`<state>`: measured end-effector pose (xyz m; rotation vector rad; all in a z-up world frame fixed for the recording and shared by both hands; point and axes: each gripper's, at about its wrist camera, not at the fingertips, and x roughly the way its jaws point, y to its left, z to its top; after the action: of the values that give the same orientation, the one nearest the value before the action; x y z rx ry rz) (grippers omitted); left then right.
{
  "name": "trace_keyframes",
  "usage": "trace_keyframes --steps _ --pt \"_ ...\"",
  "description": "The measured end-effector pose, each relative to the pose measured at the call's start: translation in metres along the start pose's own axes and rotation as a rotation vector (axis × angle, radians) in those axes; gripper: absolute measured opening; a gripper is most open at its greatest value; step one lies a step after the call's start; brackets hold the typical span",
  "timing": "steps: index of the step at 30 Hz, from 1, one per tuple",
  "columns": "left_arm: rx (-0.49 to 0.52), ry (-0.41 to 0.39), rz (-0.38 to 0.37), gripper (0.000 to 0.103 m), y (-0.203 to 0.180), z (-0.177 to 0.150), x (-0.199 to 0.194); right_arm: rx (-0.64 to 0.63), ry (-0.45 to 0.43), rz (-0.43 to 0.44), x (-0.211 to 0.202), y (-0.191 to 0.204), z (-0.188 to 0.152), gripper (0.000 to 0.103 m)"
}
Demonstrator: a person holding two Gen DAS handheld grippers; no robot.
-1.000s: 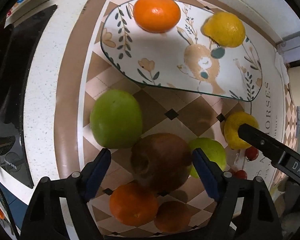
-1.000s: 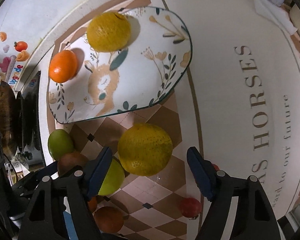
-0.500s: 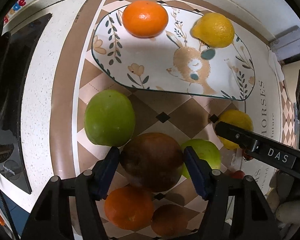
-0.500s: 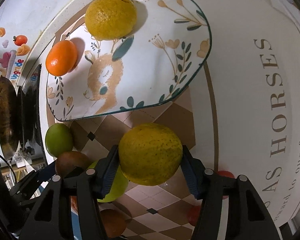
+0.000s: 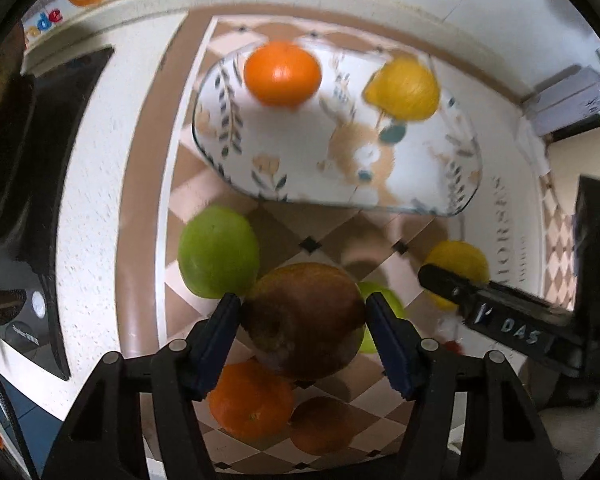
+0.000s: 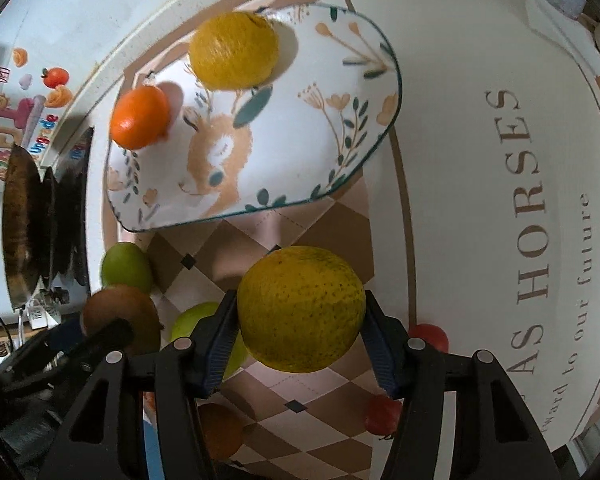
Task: Organize fruits
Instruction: 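Place the brown fruit on the plate while the right tool places the lemon there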
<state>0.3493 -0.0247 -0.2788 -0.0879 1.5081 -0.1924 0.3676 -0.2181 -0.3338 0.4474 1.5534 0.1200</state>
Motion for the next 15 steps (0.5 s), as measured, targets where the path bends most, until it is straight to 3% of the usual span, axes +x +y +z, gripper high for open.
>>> trace_keyframes --steps 10,15 --pt "-0.019 -0.025 -0.037 0.062 0.001 0.033 -0.014 -0.008 -0.065 0.049 -0.033 0.012 0.029 0.061" --pt "-0.052 -0.066 -0.029 0.062 0.008 0.069 -0.024 -0.015 -0.076 0.038 -0.028 0.022 0.054 0.061"
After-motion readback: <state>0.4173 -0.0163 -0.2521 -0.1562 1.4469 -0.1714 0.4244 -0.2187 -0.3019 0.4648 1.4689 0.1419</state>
